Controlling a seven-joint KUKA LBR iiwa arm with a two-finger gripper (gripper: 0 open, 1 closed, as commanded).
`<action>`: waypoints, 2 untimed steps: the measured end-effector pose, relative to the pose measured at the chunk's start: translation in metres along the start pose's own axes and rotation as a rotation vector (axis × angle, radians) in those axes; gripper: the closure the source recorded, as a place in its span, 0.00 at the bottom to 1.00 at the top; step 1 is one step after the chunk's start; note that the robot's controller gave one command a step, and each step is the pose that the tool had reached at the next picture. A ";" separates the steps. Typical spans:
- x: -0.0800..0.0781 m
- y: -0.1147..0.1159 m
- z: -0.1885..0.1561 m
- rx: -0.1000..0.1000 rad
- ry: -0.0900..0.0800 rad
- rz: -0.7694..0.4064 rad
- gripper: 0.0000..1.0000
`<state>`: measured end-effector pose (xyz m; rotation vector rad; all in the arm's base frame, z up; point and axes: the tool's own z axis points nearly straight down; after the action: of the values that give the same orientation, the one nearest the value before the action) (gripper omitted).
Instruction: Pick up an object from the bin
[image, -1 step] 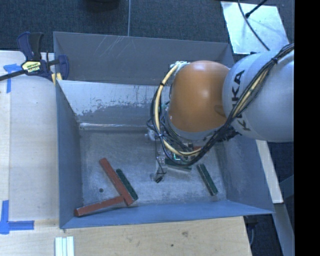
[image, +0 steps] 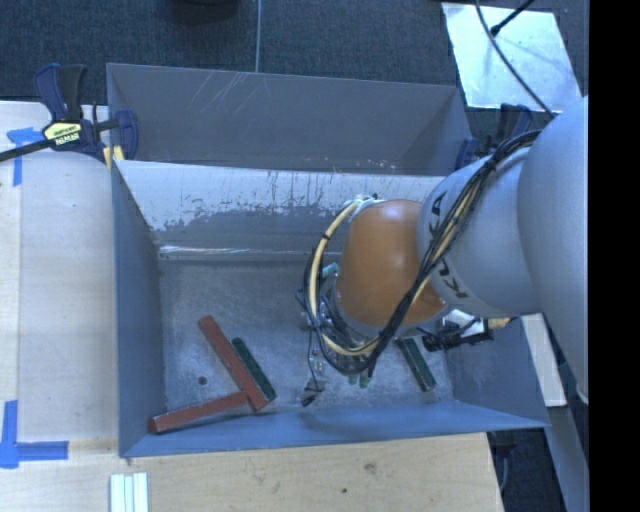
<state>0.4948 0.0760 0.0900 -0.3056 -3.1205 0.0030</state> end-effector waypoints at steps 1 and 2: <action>-0.065 -0.049 -0.001 -0.002 -0.013 0.143 0.00; -0.064 -0.047 -0.001 -0.004 -0.012 0.142 1.00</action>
Offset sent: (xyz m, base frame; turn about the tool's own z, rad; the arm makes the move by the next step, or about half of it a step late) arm 0.0523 -0.0575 0.0001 0.1415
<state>0.5485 0.0175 0.0909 -0.5284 -3.1032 -0.0004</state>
